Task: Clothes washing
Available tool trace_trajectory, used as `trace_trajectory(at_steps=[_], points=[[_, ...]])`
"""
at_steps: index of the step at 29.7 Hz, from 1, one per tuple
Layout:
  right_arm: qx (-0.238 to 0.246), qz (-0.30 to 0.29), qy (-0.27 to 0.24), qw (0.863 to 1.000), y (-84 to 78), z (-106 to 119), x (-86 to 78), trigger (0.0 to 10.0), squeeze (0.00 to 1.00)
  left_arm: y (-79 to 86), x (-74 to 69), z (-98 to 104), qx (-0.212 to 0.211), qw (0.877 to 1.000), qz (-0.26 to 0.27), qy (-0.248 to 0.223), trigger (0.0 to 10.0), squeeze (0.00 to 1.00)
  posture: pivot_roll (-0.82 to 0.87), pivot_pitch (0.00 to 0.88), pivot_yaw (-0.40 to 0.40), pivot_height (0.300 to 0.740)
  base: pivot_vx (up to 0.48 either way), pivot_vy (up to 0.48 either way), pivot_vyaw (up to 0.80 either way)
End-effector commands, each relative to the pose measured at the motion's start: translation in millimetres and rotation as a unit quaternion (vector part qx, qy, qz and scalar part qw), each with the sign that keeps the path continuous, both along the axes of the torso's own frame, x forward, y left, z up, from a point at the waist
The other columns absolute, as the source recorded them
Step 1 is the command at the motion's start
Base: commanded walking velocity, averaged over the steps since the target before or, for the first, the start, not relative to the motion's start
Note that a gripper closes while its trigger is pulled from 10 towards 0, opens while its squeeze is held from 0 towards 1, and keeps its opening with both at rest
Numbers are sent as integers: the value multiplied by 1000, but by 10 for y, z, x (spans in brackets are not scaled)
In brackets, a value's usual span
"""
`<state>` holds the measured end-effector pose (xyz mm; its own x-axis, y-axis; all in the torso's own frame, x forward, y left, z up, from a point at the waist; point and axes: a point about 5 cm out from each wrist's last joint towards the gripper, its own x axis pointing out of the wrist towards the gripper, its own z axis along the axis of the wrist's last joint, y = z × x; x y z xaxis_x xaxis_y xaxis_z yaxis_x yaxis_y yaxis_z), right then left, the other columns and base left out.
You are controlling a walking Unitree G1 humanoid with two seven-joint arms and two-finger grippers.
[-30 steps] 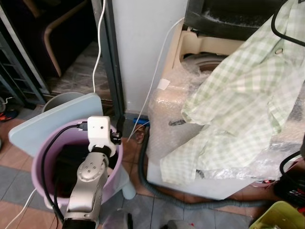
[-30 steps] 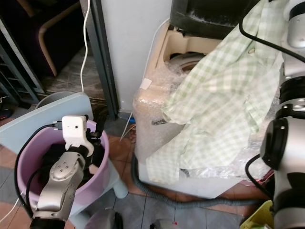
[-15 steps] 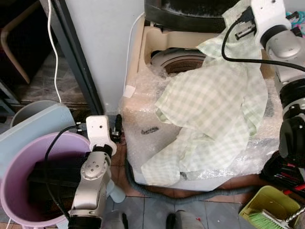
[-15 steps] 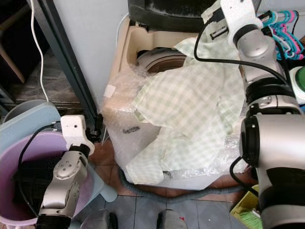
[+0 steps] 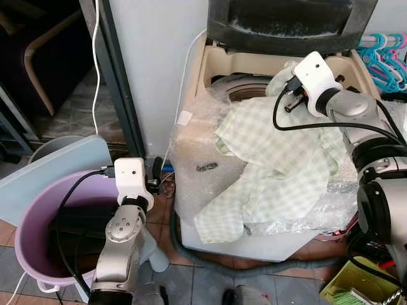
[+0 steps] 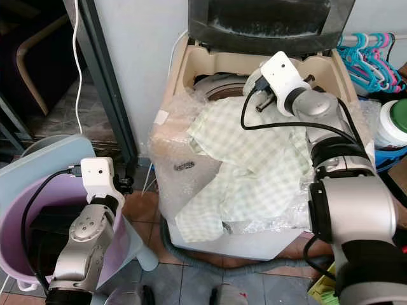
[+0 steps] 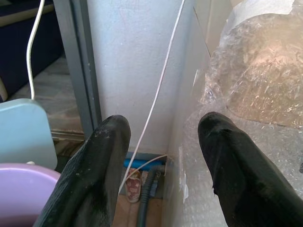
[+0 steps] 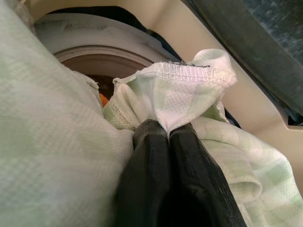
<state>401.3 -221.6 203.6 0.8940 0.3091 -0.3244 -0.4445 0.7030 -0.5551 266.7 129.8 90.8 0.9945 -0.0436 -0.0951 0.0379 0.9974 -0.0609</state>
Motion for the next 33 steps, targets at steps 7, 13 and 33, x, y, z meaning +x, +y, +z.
trace_trajectory(at_steps=[7,13,33], points=[[34,21,-124,992,42,326,21,10000,1000,-17,-11,-29,2,1000,-4,13,10000,0,-31,54,-15,740,0,0,0],[58,-12,-177,982,-58,528,25,10000,1000,-21,-11,-39,5,1000,-6,17,10000,0,-34,55,-11,740,0,0,0],[155,198,-69,965,-197,721,-283,10000,1000,-16,-42,-55,2,1000,-6,23,10000,0,-47,61,-16,740,0,0,0]])
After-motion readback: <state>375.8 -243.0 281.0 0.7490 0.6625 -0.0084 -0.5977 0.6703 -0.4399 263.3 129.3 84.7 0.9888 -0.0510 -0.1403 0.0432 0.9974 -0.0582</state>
